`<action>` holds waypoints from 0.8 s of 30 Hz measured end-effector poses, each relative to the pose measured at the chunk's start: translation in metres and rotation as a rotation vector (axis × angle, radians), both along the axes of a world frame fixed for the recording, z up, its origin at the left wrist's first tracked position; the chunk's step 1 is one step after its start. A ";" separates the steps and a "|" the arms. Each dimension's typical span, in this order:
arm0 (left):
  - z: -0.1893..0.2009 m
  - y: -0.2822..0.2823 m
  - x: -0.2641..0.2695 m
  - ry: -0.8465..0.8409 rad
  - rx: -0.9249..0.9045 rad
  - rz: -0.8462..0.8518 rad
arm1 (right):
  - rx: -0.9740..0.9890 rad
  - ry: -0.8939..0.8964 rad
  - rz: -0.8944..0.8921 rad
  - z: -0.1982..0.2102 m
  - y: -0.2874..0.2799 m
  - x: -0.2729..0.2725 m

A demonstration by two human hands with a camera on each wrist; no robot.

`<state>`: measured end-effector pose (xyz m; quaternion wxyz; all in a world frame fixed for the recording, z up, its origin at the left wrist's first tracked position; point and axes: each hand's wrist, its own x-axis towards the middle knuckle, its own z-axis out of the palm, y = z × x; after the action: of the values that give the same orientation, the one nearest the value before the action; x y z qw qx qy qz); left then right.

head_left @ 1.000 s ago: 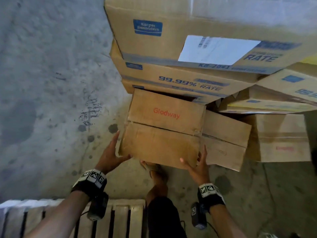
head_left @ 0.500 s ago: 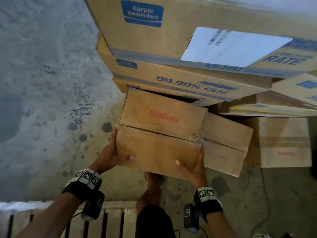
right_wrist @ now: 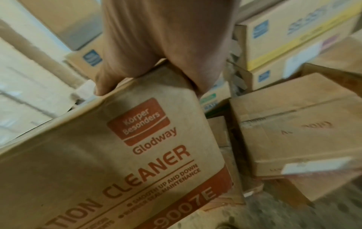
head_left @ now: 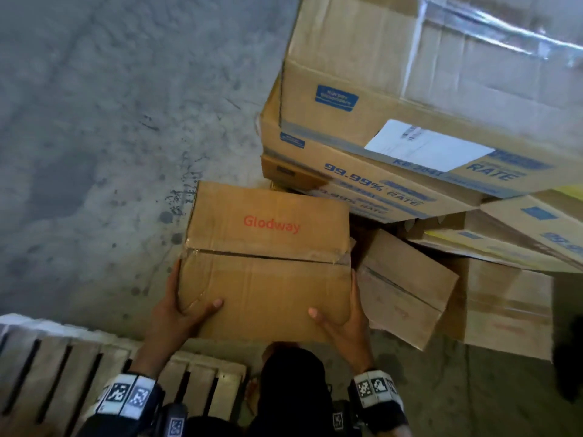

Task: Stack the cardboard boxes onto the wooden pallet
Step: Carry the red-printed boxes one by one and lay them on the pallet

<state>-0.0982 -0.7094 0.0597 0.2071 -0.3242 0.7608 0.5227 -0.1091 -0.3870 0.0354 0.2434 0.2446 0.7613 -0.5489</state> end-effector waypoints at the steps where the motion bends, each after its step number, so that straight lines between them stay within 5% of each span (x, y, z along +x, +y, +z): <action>1: 0.011 -0.004 0.011 0.006 -0.005 0.055 | -0.006 0.012 0.056 0.007 -0.006 -0.005; 11: 0.096 -0.052 0.172 0.224 -0.049 0.686 | -0.132 0.163 0.759 0.108 -0.119 -0.032; 18: 0.168 -0.061 0.336 0.306 -0.327 1.062 | -0.117 0.475 1.199 0.186 -0.234 0.056; 24: 0.182 -0.056 0.439 0.307 -0.479 1.238 | -0.143 0.590 1.351 0.216 -0.294 0.130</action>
<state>0.3410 -0.7652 0.2419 -0.3180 -0.6589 0.5506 0.4019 0.0213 -0.6813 0.2514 0.3287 -0.4516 0.7421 -0.3705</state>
